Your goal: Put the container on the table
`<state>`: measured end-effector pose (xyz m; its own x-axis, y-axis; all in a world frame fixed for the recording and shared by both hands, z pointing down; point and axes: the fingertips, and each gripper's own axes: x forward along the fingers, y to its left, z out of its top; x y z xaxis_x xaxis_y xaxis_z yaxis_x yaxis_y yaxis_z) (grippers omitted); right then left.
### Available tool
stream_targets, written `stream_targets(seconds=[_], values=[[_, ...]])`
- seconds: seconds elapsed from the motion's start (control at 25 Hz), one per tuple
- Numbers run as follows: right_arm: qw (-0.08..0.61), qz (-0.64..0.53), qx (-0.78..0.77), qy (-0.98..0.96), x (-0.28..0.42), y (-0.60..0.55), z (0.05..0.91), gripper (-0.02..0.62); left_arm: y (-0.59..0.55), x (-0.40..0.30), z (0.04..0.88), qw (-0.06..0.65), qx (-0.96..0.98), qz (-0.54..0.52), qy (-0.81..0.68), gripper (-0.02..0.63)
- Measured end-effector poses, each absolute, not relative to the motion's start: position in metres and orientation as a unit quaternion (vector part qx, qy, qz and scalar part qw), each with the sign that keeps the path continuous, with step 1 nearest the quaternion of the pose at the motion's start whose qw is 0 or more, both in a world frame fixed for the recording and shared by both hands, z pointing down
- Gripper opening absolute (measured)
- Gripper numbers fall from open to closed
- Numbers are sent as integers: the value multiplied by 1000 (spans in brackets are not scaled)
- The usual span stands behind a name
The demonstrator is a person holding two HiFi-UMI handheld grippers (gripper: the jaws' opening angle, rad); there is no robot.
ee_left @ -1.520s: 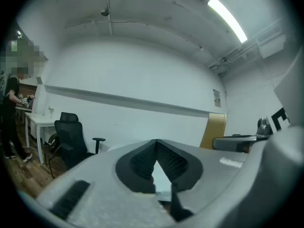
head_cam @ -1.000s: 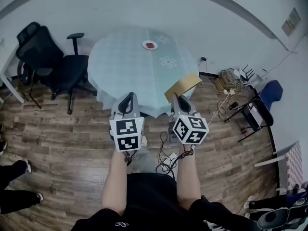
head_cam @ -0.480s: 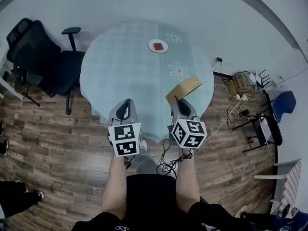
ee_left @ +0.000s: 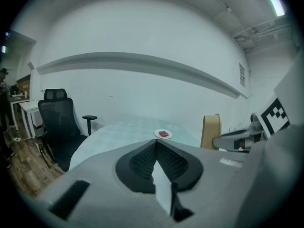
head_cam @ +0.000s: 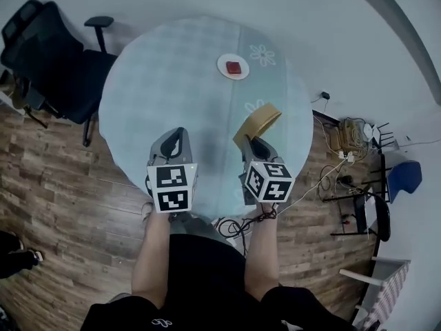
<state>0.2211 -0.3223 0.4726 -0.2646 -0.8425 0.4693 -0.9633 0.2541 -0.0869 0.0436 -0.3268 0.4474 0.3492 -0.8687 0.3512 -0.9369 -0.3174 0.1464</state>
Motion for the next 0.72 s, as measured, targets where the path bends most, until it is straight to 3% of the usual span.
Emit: stream_targets(seconds=[0.44,0.72], values=[[486,234,405,-738,165,-322,617,29,-374,16,513,214,778,170,-566,0],[539,200,387,-721,137,-336,649,35,-383,7,537,228,772,195,-560,0]])
